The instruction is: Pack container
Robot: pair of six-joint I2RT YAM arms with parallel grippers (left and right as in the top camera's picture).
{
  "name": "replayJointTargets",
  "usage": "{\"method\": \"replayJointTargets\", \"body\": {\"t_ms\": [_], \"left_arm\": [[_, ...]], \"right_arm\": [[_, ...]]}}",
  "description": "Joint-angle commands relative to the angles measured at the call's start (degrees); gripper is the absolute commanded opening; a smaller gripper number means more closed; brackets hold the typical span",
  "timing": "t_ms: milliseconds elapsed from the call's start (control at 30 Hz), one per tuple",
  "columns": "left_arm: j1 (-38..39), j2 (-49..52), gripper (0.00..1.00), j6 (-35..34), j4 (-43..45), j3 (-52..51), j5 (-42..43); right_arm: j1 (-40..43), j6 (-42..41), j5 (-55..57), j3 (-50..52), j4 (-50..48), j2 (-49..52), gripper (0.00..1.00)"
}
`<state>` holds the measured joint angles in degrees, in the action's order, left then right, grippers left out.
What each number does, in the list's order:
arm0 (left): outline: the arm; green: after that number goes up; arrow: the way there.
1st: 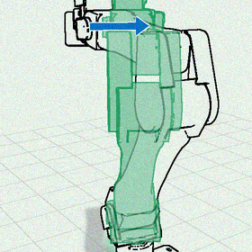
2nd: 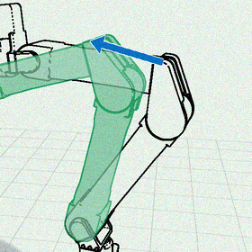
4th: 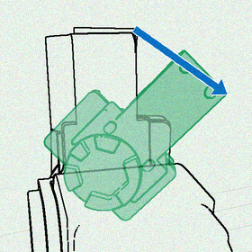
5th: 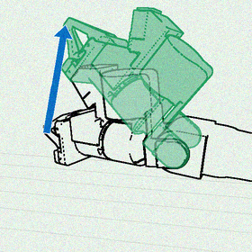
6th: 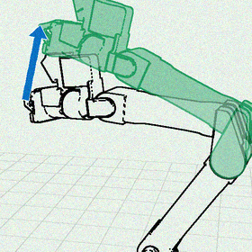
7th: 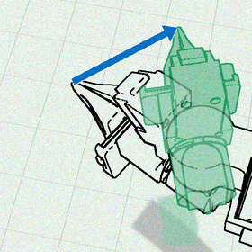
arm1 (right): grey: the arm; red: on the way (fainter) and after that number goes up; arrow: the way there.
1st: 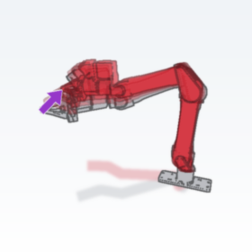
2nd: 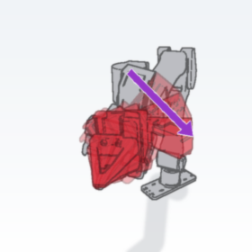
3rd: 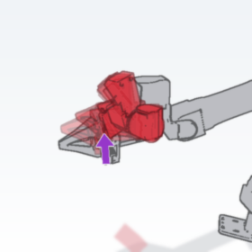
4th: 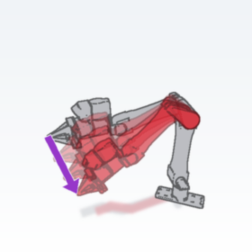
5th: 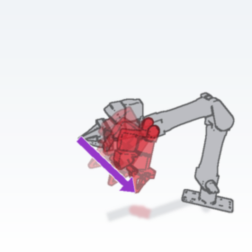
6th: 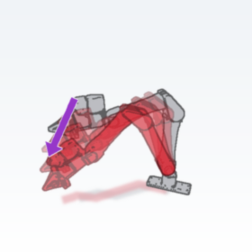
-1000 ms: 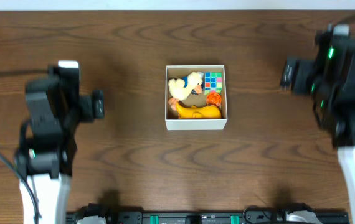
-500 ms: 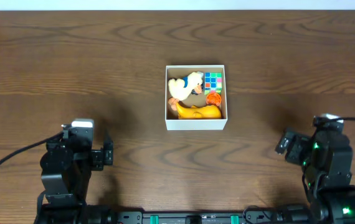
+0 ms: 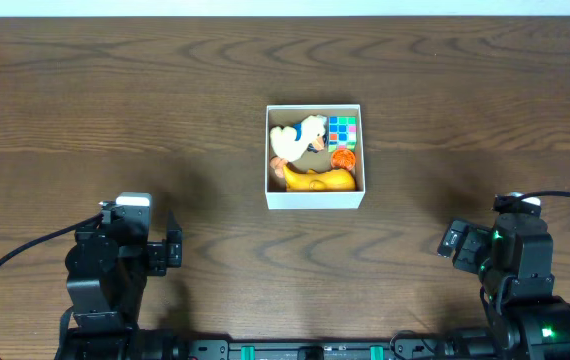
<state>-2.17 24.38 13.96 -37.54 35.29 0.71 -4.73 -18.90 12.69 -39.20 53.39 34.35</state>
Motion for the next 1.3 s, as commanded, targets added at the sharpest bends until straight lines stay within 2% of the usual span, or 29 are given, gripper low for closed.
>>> {"method": "replayJointTargets", "body": {"t_ms": [0,133,267,600,733,867,1000,1133,1267], "left_arm": [[0.17,0.07,0.98,0.79,-0.17,-0.26,0.15],[0.17,0.07,0.98,0.79,-0.17,-0.26,0.15],[0.17,0.07,0.98,0.79,-0.17,-0.26,0.15],[0.17,0.07,0.98,0.79,-0.17,-0.26,0.15],[0.17,0.07,0.98,0.79,-0.17,-0.26,0.15],[0.17,0.07,0.98,0.79,-0.17,-0.26,0.15],[0.17,0.07,0.98,0.79,-0.17,-0.26,0.15],[0.17,0.07,0.98,0.79,-0.17,-0.26,0.15],[0.17,0.07,0.98,0.79,-0.17,-0.26,0.15]], "right_arm": [[0.59,-0.81,0.39,0.13,0.2,-0.17,0.99],[0.59,-0.59,0.74,0.13,0.48,-0.17,0.99],[0.92,-0.13,-0.59,0.55,2.49,-4.42,0.99],[3.8,1.81,-3.58,10.56,1.18,-32.28,0.99],[4.5,5.33,-4.39,15.69,-8.35,-32.96,0.99],[4.44,14.47,-6.14,22.99,-26.86,-32.96,0.99],[4.46,16.85,-6.99,31.34,-40.41,-32.96,0.99],[4.37,17.03,-10.29,38.45,-48.13,-33.29,0.99],[4.0,21.57,-12.17,38.88,-49.03,-33.38,0.99]]}}
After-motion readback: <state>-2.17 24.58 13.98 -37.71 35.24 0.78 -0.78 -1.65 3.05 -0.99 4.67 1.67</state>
